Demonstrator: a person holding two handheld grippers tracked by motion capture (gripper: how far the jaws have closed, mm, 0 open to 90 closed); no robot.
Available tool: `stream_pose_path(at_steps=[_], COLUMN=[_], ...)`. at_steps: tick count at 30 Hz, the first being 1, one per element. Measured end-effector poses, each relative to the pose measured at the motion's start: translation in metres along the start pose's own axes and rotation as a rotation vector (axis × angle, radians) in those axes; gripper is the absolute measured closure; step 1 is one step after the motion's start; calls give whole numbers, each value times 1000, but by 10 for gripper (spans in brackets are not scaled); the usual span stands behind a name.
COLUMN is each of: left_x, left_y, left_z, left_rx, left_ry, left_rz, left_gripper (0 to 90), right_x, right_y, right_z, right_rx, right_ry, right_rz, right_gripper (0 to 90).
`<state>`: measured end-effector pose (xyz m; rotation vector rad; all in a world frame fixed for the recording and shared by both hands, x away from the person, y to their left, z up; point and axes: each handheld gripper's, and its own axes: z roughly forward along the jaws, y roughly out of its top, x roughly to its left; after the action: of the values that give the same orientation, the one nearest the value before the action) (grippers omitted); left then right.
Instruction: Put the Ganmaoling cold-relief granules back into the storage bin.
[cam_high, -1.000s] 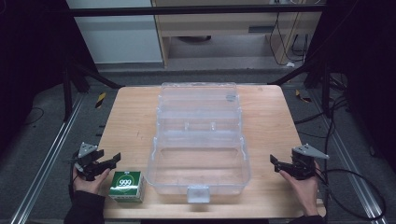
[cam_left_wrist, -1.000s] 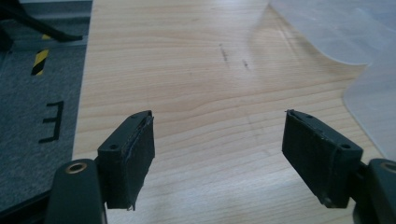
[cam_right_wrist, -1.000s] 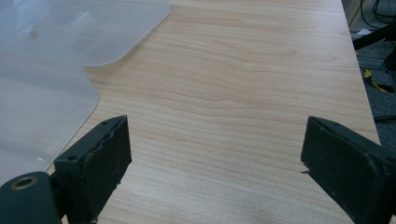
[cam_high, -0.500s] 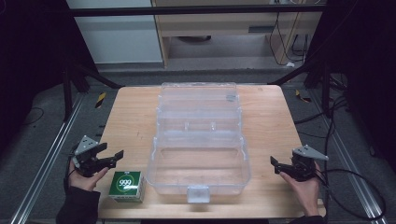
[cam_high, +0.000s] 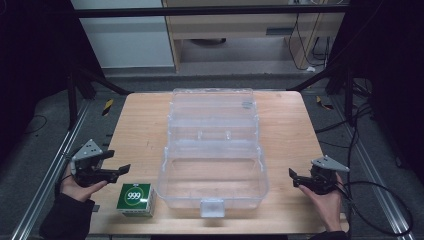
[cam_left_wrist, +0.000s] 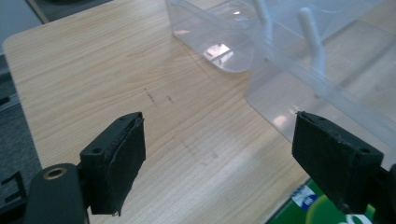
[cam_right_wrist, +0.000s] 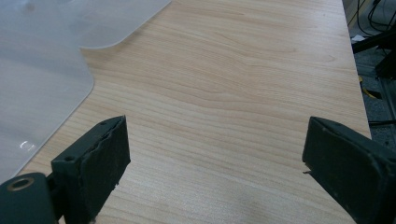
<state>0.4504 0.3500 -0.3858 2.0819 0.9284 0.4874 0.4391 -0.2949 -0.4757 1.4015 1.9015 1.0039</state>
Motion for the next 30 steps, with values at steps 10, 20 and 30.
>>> stream_pose_path(at_steps=[10,20,30], left_x=[-1,-9,-18], left_y=[13,23,26], left_z=[-8,-9,-5], left_rx=[56,154,234], left_ry=[-111,-176,-235], left_rz=[100,231,358], left_gripper=[149,128,90], right_x=[1,1,3], right_y=[0,-1,-2], right_z=[1,2,3], right_rx=[6,12,23], right_ry=[-2,-2,-6], right_rz=[-19,-34,-54], right_gripper=[71,67,63])
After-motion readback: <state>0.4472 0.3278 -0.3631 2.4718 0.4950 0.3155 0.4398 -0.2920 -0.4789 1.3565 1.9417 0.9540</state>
